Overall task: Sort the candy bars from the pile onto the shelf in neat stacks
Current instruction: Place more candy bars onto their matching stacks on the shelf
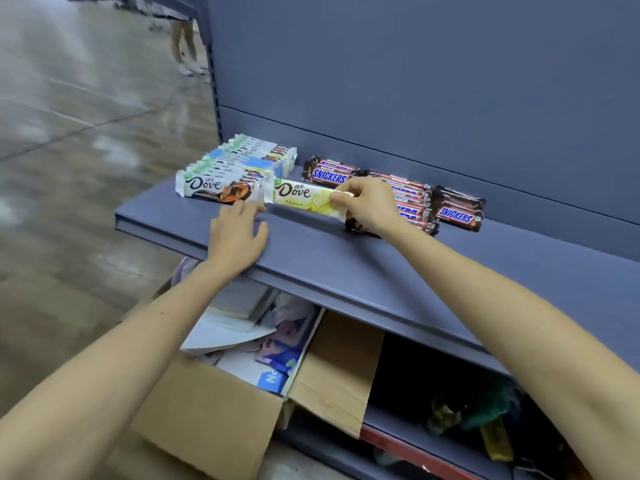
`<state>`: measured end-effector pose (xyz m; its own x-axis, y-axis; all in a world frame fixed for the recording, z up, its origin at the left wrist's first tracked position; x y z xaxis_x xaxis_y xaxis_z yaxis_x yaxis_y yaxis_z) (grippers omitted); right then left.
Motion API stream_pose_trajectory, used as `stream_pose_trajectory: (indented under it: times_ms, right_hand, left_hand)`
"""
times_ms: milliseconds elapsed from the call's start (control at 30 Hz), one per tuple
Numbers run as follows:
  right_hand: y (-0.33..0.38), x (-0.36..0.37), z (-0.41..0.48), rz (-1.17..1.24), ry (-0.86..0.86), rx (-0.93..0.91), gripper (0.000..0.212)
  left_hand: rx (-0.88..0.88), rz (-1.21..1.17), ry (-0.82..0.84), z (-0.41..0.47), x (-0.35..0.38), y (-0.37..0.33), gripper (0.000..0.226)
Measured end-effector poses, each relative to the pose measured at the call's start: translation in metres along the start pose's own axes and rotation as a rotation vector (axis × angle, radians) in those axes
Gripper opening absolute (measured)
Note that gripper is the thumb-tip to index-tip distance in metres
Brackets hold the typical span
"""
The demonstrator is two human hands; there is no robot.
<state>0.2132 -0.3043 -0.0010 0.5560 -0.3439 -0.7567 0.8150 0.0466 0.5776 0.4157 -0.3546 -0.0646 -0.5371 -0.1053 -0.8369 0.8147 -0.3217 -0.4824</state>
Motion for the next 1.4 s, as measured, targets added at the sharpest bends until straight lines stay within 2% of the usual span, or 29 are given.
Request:
stream_pose_trajectory:
  times_ms: [300, 433, 600, 767, 1067, 1300, 1400]
  right_hand:
    - [0.044, 0.069, 0.041, -0.014, 0.068, -0.045, 0.019]
    - [0.06, 0.096, 0.057, -0.091, 0.145, -0.087, 0.023]
    - [0.074, 0.118, 0.067, -0.218, 0.188, -0.128, 0.021]
    - [0.088, 0.124, 0.077, -0.298, 0.194, -0.213, 0.021]
    - [0.087, 0.126, 0.078, -0.315, 0.153, -0.263, 0.026]
    - [0.085, 0.115, 0.071, -0.16, 0.128, -0.248, 0.04]
    - [0.073, 0.087, 0.06, -0.141, 0.081, -0.272, 0.034]
  left_hand:
    - [-0.067, -0.03, -0.054, -0.007, -0.003, 0.009, 0.038]
    - [-0.064, -0.063, -0.047, -0.006, -0.002, 0.01, 0.044]
    - [-0.077, -0.065, -0.042, -0.006, -0.001, 0.012, 0.03]
    - [-0.072, -0.053, -0.03, -0.005, 0.0, 0.011, 0.031]
    - [-0.07, -0.059, -0.044, -0.004, 0.001, 0.013, 0.03]
    - [-0.061, -0.027, -0.023, -0.005, 0.001, 0.011, 0.031]
    - [-0.026, -0.023, -0.019, -0.003, -0.001, 0.009, 0.027]
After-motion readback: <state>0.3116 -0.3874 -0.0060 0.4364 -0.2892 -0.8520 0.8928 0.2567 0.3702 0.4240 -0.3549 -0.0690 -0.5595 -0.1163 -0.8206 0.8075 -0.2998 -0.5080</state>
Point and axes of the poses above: each hand's wrist, its own z-axis towards the middle knuckle, its own x-axis out of the palm, y = z × x, the point moved 8 cm from there along z, towards the middle knuckle, and after that the axes turned 7 degrees about -x, right-handed, at the moved point
